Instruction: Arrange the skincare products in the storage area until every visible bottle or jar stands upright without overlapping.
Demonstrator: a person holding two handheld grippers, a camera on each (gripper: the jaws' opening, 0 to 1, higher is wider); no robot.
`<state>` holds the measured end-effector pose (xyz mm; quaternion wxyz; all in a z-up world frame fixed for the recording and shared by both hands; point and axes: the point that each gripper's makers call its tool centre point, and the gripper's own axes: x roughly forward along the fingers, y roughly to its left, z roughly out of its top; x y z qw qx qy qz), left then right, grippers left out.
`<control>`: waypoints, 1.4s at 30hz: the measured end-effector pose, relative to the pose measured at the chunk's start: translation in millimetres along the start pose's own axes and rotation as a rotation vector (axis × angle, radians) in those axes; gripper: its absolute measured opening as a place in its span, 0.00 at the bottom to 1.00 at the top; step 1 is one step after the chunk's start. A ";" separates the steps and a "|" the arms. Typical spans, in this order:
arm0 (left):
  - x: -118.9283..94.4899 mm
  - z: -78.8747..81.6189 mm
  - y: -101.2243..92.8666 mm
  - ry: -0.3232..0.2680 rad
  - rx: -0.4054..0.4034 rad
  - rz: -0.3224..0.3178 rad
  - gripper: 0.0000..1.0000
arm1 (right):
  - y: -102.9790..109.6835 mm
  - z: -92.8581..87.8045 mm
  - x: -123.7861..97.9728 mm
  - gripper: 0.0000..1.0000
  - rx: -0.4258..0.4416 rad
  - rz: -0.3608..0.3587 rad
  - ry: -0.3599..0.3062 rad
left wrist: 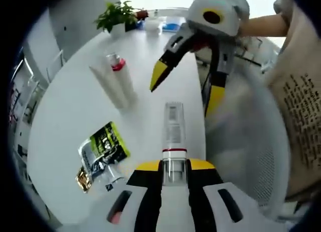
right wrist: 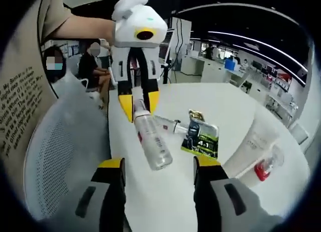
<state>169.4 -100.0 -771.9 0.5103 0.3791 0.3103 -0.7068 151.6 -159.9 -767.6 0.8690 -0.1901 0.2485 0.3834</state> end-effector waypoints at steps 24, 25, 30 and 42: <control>17.3 24.9 -15.2 0.019 0.089 -0.032 0.15 | 24.5 -8.9 24.8 0.22 -0.165 0.184 0.123; 17.6 25.3 -15.5 0.019 0.094 -0.035 0.15 | 25.0 -10.3 25.1 0.22 -0.164 0.185 0.125; 18.6 25.7 -14.9 0.016 0.108 -0.043 0.15 | 24.6 -11.5 25.8 0.21 -0.122 0.171 0.108; 19.3 33.4 -13.7 -0.085 0.092 -0.076 0.17 | 23.7 -14.0 18.4 0.19 -0.016 0.175 0.070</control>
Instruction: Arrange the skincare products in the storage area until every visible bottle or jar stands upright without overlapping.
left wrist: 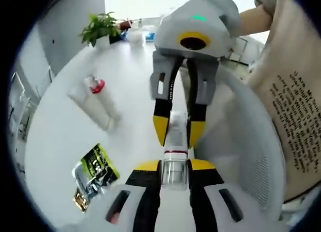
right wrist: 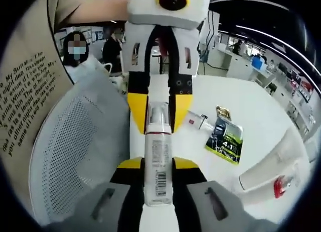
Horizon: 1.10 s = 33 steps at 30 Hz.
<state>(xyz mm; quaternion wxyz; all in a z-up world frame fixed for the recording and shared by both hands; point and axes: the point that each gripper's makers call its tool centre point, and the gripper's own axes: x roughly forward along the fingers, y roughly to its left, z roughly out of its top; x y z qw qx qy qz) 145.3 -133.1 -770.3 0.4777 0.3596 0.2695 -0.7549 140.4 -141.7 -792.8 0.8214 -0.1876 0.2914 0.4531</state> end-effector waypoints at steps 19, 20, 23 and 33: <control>-62.9 52.8 39.6 -0.677 -0.478 0.066 0.32 | -19.5 37.7 -46.2 0.20 0.479 -0.057 -0.467; -65.9 54.5 40.1 -0.706 -0.492 0.064 0.31 | -21.1 40.0 -47.9 0.20 0.495 -0.062 -0.490; -69.9 57.7 38.1 -0.754 -0.510 0.034 0.29 | -20.9 51.6 -54.3 0.20 0.547 -0.050 -0.575; -81.2 87.3 24.8 -0.886 -0.538 -0.084 0.25 | -18.9 82.7 -65.6 0.20 0.618 -0.001 -0.742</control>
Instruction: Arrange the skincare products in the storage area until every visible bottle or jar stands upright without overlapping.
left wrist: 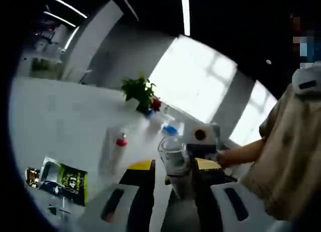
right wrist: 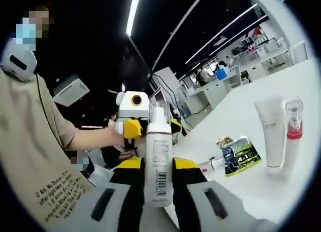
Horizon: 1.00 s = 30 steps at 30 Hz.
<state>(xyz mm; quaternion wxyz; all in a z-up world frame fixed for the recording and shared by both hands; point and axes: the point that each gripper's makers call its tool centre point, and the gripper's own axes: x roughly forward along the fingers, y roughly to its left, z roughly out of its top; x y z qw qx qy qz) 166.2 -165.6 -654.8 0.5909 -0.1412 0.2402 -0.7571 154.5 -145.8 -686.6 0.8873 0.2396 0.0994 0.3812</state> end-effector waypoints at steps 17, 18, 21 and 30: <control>0.4 10.7 -10.2 0.005 0.005 -0.014 0.15 | 4.6 6.6 10.9 0.21 -0.022 -0.039 -0.035; 0.6 10.4 -10.5 0.012 0.013 -0.012 0.15 | 4.2 5.9 11.1 0.22 -0.040 -0.046 -0.028; 2.8 8.3 -12.1 0.043 0.043 -0.006 0.15 | 1.5 2.6 10.3 0.23 -0.078 -0.068 -0.007; 13.0 -11.2 -12.9 0.207 0.209 0.046 0.14 | -11.0 -13.1 -2.3 0.25 -0.271 -0.170 0.139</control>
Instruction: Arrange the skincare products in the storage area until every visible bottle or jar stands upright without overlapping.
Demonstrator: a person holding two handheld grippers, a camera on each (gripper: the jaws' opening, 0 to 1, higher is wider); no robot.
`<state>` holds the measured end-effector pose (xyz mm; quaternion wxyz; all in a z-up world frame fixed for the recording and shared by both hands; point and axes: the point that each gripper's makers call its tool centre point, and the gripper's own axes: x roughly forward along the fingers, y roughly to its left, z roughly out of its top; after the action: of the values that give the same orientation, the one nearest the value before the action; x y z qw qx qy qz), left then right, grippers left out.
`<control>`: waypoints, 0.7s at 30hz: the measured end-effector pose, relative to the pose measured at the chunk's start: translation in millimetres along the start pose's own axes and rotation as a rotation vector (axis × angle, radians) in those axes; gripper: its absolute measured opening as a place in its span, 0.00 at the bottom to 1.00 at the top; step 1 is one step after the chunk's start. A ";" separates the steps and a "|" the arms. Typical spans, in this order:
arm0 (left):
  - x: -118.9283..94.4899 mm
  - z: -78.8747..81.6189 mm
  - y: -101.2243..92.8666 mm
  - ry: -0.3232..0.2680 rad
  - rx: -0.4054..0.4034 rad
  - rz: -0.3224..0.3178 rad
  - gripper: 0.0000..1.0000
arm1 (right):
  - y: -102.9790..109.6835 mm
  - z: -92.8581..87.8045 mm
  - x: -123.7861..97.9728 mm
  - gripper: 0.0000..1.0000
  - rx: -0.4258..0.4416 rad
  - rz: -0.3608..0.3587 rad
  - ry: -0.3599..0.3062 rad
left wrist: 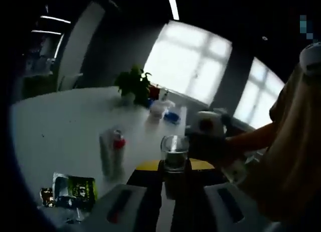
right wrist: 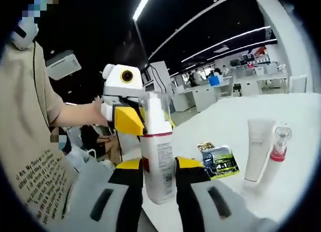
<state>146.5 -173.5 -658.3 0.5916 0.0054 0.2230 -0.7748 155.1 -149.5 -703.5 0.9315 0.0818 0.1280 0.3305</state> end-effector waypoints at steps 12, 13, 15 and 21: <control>8.4 -12.8 -12.9 0.146 0.197 -0.066 0.15 | 1.6 -7.2 -16.2 0.25 -0.094 0.006 0.071; 9.9 -12.1 -16.0 0.144 0.212 -0.084 0.15 | 1.6 -6.3 -17.9 0.26 -0.100 0.011 0.073; 12.7 -10.9 -19.4 0.139 0.227 -0.105 0.15 | 2.7 -5.1 -19.5 0.27 -0.113 0.019 0.078; 21.4 -12.8 -22.3 0.156 0.278 -0.130 0.15 | 2.8 -8.2 -23.7 0.21 -0.137 0.034 0.096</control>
<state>116.3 -184.1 -668.1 0.5147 0.1327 0.1588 -0.8320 133.3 -161.8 -706.3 0.9219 0.0042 0.1483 0.3578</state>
